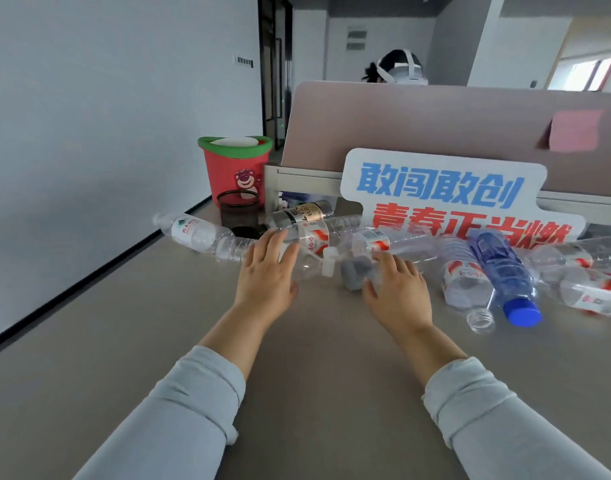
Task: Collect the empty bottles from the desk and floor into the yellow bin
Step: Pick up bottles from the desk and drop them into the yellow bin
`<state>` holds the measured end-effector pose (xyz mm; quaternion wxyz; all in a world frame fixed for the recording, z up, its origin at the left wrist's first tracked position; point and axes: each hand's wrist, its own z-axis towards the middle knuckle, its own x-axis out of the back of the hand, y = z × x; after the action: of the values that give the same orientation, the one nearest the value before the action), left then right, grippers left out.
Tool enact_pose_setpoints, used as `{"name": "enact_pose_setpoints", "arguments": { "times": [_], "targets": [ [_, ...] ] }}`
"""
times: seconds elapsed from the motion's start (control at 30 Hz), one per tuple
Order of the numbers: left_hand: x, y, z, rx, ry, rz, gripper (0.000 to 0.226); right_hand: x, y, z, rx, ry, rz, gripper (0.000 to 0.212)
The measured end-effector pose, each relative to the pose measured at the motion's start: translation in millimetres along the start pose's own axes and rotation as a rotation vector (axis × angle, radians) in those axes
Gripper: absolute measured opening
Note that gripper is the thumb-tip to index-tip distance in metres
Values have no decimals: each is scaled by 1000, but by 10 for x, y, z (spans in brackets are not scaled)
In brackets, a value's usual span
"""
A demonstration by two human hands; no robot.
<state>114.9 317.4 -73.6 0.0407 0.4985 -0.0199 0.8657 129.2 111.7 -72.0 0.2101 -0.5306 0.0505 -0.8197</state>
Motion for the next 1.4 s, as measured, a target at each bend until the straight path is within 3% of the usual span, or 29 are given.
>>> {"name": "enact_pose_setpoints", "arguments": {
  "times": [0.17, 0.3, 0.47, 0.7, 0.9, 0.97, 1.23, 1.4],
  "targets": [
    [-126, -145, 195, 23, -195, 53, 91, -5, 140, 61, -24, 4, -7, 47],
    [-198, -230, 176, 84, -315, 94, 92, -25, 114, 68, 3, -20, -11, 48],
    [-128, -168, 153, 88, -148, 116, 81, -30, 107, 56, 15, -44, -32, 53],
    [-154, -252, 101, 29, -140, 74, 69, -88, 149, 103, 38, -36, -68, 67],
    [-78, -245, 126, 20, 277, 16, 75, -134, 276, 269, 0, -107, -141, 78],
    [-59, -231, 132, 20, 340, 4, 76, -174, 301, 311, -2, -144, -177, 81],
    [-13, -208, 103, 31, 308, -41, 79, -177, 245, 338, 75, -127, -298, 69],
    [137, -232, 7, 116, 324, -63, 75, -148, 102, 277, 194, -137, -216, 69]
  ]
}}
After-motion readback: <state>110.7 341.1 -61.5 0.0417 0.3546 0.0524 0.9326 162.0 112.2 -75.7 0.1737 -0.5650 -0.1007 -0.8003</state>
